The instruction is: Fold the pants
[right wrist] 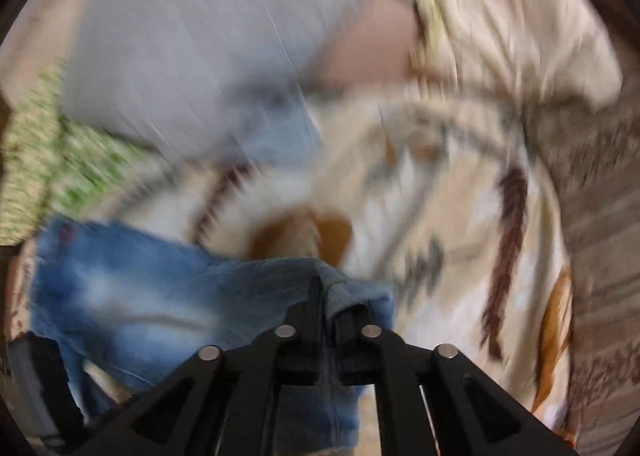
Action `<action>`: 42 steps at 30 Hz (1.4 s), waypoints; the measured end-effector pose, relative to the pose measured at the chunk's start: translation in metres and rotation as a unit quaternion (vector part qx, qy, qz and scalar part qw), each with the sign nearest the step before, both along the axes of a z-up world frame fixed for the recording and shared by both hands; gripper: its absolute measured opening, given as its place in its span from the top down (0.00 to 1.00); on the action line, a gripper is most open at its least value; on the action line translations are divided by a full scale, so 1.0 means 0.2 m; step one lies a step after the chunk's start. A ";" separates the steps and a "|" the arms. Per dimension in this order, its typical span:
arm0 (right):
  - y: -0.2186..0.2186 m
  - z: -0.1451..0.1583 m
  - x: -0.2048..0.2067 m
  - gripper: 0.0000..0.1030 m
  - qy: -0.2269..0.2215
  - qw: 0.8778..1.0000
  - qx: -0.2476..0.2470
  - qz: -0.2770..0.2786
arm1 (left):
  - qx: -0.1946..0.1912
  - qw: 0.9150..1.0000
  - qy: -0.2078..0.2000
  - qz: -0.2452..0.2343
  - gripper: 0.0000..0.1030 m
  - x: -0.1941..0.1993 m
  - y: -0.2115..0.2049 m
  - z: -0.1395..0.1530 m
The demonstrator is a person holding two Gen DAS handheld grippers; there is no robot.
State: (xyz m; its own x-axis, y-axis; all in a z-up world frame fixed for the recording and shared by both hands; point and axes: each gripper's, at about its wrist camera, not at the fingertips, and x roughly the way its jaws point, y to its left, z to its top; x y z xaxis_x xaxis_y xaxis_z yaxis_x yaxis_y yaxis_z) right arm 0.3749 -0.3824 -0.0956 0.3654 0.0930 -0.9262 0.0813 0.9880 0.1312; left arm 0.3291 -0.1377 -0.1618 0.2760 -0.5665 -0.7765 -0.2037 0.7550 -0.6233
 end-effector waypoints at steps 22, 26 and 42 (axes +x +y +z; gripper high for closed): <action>0.30 0.02 -1.19 0.10 -0.050 0.984 0.144 0.091 | 0.034 0.986 -0.122 -0.111 0.00 -1.18 0.70 0.37; 0.36 -0.12 -1.11 0.10 -0.021 0.990 0.119 0.077 | 0.055 0.991 -0.102 -0.058 0.00 -1.23 0.74 0.21; 0.34 -0.11 -1.15 0.97 -0.050 0.982 0.128 0.128 | 0.040 0.989 -0.135 -0.047 0.94 -1.10 0.60 0.16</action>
